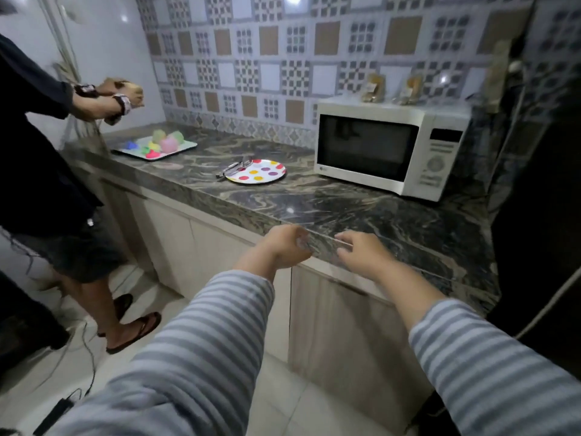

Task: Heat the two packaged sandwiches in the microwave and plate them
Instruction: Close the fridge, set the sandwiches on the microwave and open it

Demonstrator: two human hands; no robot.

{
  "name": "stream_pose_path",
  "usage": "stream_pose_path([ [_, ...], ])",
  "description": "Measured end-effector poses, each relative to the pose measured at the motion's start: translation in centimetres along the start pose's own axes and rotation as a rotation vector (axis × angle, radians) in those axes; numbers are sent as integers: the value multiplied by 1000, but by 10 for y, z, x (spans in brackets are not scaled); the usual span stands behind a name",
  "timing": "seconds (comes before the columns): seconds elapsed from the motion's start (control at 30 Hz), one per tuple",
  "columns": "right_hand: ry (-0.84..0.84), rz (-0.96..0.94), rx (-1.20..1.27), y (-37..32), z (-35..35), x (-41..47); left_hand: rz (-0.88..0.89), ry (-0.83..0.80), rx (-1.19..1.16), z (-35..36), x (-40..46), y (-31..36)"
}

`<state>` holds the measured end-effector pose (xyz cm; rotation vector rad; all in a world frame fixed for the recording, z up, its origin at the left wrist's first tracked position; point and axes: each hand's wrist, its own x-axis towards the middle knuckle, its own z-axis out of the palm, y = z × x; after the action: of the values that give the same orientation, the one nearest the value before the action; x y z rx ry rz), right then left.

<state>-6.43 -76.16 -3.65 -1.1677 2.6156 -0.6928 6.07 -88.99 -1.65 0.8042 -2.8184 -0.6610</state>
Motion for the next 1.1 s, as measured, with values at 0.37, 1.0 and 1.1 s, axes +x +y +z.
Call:
stream_pose_path([
  [0.37,182,180,-81,51,-78,129,290,-38,-68,-7,194,56],
  [1.0,367,211,-302,144,-258,306,621,201,83,-16,439,214],
  [1.1,313,252,-395,155,-259,321,645,220,168,-7,459,219],
])
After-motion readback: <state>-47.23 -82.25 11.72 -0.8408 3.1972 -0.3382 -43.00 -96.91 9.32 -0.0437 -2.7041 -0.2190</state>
